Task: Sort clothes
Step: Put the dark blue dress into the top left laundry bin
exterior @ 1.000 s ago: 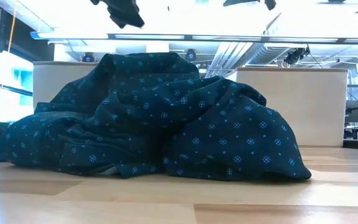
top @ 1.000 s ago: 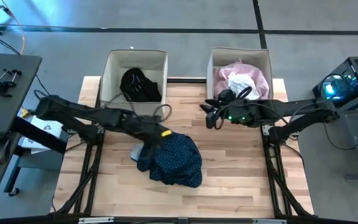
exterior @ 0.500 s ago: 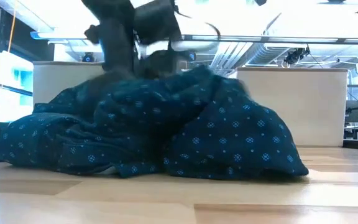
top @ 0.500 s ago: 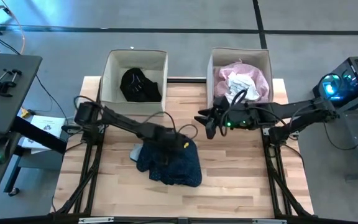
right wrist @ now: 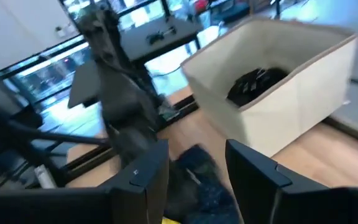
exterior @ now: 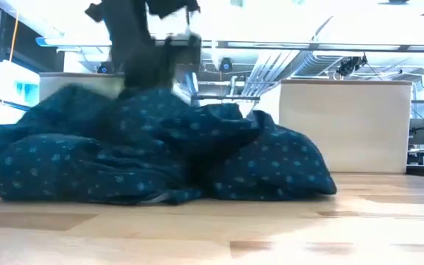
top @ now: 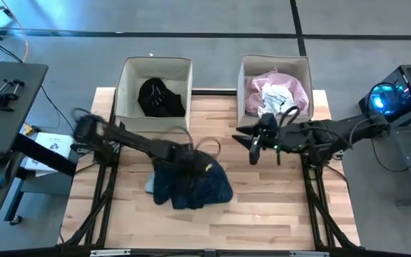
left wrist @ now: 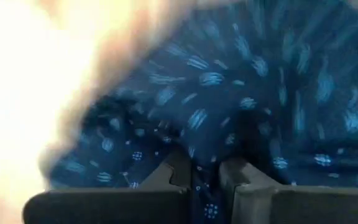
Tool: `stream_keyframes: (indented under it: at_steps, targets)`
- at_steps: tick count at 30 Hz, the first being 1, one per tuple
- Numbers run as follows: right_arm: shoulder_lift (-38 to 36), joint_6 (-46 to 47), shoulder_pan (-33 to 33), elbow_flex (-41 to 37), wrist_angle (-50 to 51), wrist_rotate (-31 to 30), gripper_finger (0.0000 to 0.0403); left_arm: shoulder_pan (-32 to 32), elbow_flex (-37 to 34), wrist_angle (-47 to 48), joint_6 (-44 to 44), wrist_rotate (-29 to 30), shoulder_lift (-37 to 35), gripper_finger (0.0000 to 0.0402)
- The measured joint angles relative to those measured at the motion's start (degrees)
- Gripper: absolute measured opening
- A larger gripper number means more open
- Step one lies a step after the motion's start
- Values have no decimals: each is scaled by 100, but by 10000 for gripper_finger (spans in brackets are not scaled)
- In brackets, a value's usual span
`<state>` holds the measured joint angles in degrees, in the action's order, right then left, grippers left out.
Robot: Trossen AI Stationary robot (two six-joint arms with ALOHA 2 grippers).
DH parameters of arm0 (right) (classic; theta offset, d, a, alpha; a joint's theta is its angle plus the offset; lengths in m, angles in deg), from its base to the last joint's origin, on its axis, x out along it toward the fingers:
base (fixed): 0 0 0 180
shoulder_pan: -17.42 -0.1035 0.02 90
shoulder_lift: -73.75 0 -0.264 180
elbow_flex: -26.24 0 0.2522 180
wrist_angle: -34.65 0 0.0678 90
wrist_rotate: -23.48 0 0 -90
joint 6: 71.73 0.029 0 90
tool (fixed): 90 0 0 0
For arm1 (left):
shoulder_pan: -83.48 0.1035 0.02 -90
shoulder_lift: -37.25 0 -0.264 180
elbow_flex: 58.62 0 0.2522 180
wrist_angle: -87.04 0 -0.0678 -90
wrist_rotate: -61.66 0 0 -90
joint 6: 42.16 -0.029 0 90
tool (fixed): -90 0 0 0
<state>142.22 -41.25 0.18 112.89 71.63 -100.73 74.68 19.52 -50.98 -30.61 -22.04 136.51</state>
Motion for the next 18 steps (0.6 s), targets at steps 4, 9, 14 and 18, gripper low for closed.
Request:
stream_keyframes:
  at_steps: [4,9,14,18]
  targets:
    - [-197,-103,-17,0,53,-381,145,57,136,-235,324,407,-1303,9]
    - [-291,-101,-17,0,191,-616,145,189,742,-765,110,1209,-2526,9]
    - [-288,-99,-10,0,204,-769,145,357,1563,-1543,-1251,2344,-3283,9]
    - [-288,-98,-6,0,204,-902,145,553,2218,-2132,-2732,2907,-3613,11]
